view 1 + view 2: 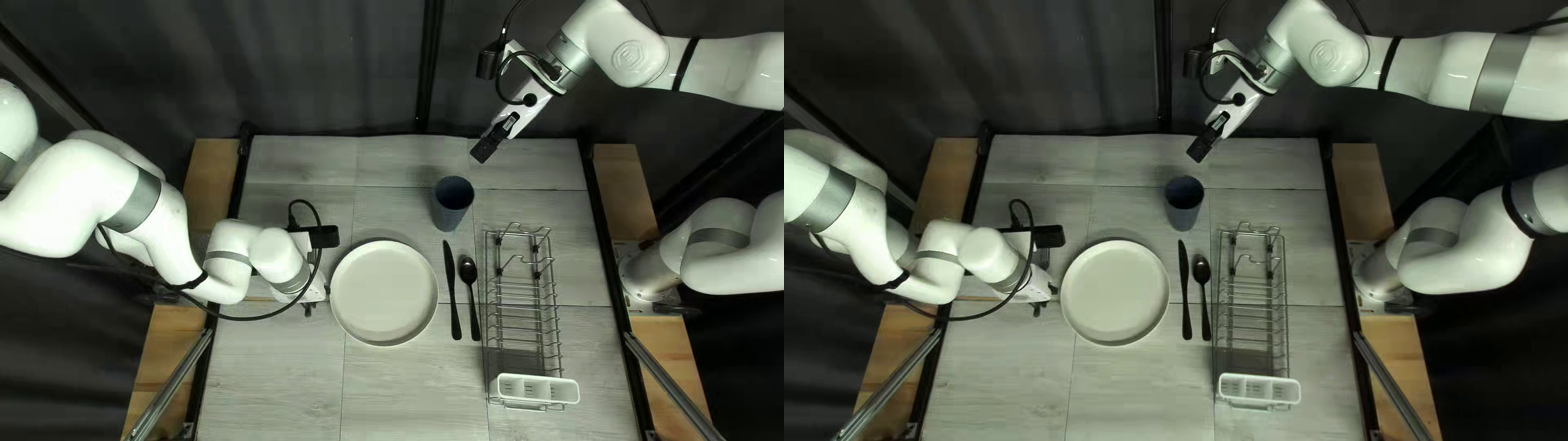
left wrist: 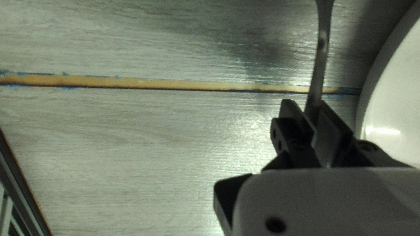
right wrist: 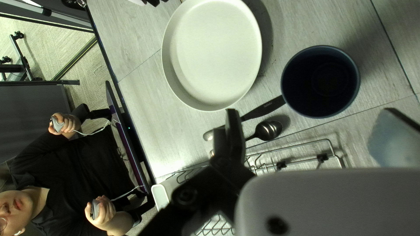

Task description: Pick up and place plate onto table. Place down one fork to the left of the plate. Place spoon and knife to the right of the plate. Place cup above the knife and spoon

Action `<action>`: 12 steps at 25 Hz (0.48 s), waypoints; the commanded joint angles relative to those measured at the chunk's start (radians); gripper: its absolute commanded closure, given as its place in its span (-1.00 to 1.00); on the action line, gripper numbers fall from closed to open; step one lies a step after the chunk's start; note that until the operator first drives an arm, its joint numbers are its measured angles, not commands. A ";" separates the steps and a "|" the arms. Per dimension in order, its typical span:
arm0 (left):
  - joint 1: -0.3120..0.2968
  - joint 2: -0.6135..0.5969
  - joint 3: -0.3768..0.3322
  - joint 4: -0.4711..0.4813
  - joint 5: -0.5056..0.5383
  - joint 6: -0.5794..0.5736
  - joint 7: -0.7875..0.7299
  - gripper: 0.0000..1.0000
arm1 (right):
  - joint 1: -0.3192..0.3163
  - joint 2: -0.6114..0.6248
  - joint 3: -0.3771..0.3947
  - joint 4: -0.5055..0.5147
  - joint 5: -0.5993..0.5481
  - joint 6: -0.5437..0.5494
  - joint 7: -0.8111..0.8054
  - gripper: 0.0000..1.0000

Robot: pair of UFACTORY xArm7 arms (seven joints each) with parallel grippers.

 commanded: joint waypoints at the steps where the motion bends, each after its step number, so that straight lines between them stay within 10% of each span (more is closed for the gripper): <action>1: -0.015 0.012 0.025 -0.013 -0.055 -0.029 0.066 0.99 | 0.000 0.000 0.000 0.000 0.000 0.000 0.000 -1.00; 9: -0.018 0.053 0.056 -0.009 -0.105 -0.057 0.163 0.75 | 0.000 0.000 0.000 0.000 0.000 0.000 0.000 -1.00; 11: -0.022 0.054 0.056 -0.009 -0.113 -0.057 0.166 -0.93 | 0.000 0.000 0.000 0.000 0.000 0.000 0.000 -1.00; 12: -0.024 0.051 0.056 -0.009 -0.117 -0.053 0.166 -1.00 | 0.000 0.000 0.000 0.000 0.000 0.000 0.000 -1.00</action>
